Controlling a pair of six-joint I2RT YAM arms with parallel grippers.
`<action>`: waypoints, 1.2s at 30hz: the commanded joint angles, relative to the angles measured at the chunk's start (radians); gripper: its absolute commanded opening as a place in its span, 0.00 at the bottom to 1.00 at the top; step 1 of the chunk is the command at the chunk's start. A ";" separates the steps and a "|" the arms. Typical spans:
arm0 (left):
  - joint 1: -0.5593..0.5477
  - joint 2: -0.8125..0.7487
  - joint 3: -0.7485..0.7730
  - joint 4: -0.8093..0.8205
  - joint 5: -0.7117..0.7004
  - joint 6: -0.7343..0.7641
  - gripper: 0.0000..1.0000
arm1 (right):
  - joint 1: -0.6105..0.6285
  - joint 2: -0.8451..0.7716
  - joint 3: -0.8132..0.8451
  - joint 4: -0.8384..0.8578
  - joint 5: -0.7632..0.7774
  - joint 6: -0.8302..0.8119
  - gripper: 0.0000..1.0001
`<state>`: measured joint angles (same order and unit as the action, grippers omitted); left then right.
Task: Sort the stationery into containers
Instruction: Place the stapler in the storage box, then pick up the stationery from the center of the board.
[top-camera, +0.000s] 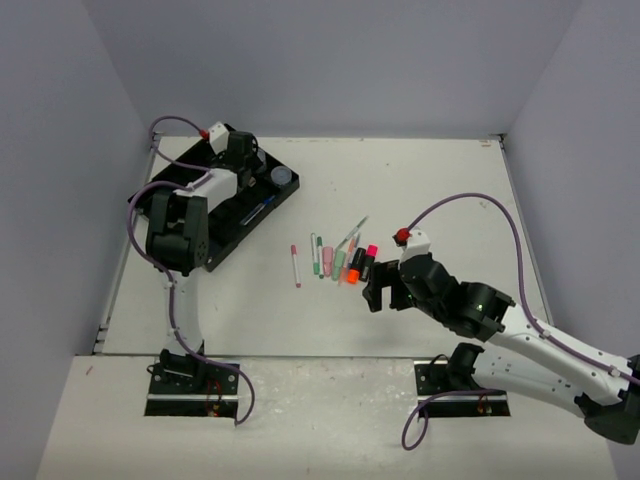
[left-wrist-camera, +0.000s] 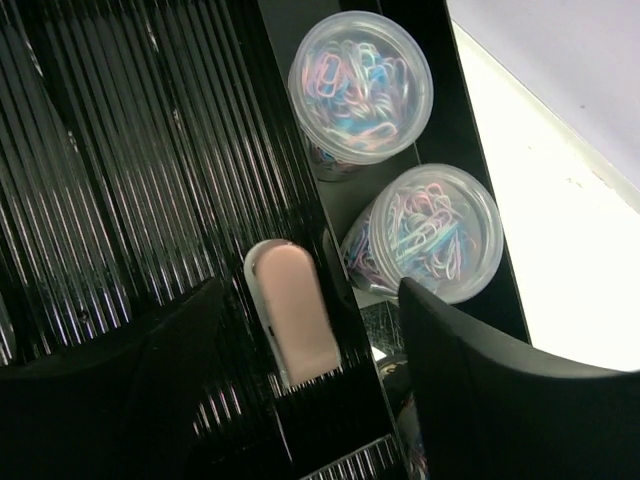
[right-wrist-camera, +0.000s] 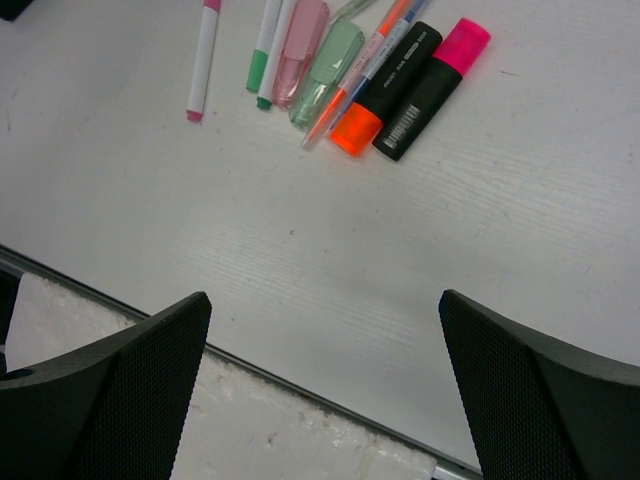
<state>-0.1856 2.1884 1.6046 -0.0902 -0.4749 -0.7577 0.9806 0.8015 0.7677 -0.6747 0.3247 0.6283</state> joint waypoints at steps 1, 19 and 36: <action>0.008 -0.132 -0.042 0.067 0.028 -0.019 0.81 | -0.009 0.019 0.010 0.025 0.042 0.025 0.99; -0.032 -1.263 -0.789 0.167 0.298 0.054 1.00 | -0.346 0.702 0.260 0.185 -0.094 0.002 0.47; -0.035 -1.598 -0.858 -0.132 0.516 0.193 1.00 | -0.358 0.975 0.311 0.221 -0.084 0.071 0.39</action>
<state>-0.2184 0.5896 0.7067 -0.1827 0.0024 -0.6156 0.6262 1.7396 1.0527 -0.4832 0.2188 0.6605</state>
